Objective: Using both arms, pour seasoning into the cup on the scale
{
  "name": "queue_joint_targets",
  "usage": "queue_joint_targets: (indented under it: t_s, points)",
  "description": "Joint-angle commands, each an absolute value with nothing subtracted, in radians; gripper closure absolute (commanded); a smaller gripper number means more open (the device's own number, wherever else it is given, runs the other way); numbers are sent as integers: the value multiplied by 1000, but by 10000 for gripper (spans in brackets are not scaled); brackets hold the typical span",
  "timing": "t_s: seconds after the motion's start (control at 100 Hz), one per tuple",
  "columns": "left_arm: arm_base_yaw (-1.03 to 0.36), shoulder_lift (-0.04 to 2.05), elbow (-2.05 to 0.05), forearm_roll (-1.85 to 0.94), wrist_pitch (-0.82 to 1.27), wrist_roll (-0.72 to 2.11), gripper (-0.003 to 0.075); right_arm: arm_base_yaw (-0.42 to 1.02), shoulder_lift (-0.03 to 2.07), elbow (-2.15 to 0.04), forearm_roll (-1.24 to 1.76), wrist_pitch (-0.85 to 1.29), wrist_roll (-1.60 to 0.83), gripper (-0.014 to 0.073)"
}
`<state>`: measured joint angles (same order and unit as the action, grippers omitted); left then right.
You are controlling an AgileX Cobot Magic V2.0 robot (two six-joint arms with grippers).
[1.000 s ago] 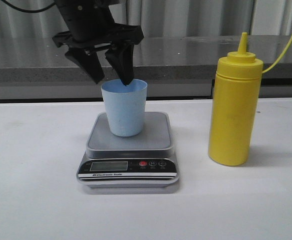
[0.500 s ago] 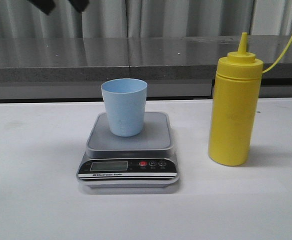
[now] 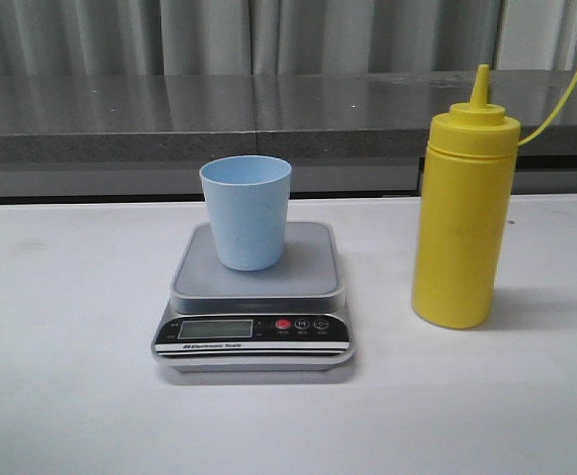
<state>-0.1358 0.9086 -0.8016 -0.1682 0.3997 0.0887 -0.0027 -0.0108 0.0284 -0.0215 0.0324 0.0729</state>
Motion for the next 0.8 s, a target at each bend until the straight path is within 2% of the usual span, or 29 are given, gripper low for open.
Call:
queue_joint_targets:
  t_s: [0.0,0.21,0.43,0.79]
  points:
    - [-124,785,-713,-179,270,89,244,-9,-27,28,-24,-46,69,661]
    - [-120,540,-494,-178,208,89,244,-9,-27,28,-24,-46,69,661]
    - [-120,344,-383,-182,212,89,244,-9,-27,28,-24,-46,69,661]
    - [-120,286,-379,-153,212,89,247,-9,-27,28,-24,-46,69,661]
